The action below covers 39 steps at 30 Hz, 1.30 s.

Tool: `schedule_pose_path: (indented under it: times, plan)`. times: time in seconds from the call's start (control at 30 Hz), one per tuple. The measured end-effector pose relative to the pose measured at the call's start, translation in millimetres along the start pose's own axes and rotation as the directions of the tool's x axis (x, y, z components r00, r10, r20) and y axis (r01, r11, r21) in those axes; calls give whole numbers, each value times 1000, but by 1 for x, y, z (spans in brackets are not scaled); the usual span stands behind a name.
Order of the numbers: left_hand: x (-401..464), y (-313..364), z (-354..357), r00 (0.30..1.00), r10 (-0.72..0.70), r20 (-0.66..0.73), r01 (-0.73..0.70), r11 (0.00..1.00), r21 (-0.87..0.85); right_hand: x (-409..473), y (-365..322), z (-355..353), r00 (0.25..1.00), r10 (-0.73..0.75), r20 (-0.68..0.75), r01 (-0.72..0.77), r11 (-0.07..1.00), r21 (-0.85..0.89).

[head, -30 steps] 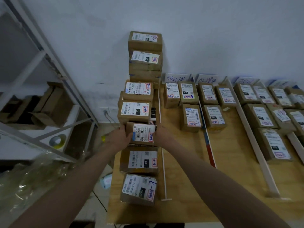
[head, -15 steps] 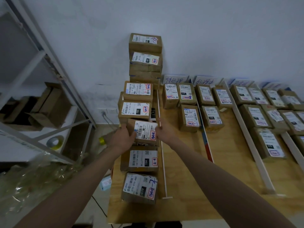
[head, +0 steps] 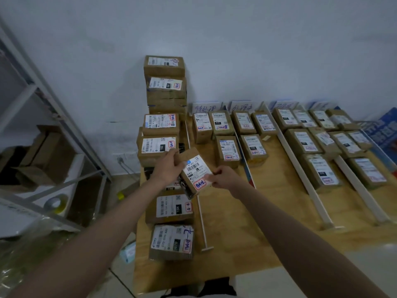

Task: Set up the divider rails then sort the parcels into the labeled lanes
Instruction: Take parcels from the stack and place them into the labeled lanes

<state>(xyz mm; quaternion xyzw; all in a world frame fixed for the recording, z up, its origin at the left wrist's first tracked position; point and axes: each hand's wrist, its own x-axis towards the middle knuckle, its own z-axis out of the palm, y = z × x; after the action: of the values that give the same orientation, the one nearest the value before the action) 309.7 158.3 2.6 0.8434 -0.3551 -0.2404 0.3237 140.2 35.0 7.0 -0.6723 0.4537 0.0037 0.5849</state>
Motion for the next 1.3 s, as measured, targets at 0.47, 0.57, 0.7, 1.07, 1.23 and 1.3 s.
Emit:
schedule_pose_path:
  times: [0.47,0.57,0.7,1.07,1.23,1.3]
  plan:
    - [-28,19,53,935,-158,316,236,946,-224,-32,37,-3,982,80,-169,-53,986,156]
    - [-26,19,54,929,-170,327,259,934,-248,-37,34,-6,981,89,-172,-64,988,144]
    - [-21,19,55,928,-167,332,262,928,-264,-38,31,-13,981,76,-179,-55,991,120]
    - [1,13,69,909,-264,321,334,925,-183,-1,40,-53,939,-149,-311,-36,855,-518]
    - [29,18,83,900,-316,300,386,898,-210,39,38,-76,941,-194,-278,-21,786,-618]
    - [44,22,89,891,-349,290,414,887,-206,51,33,-87,934,-221,-281,-5,778,-628]
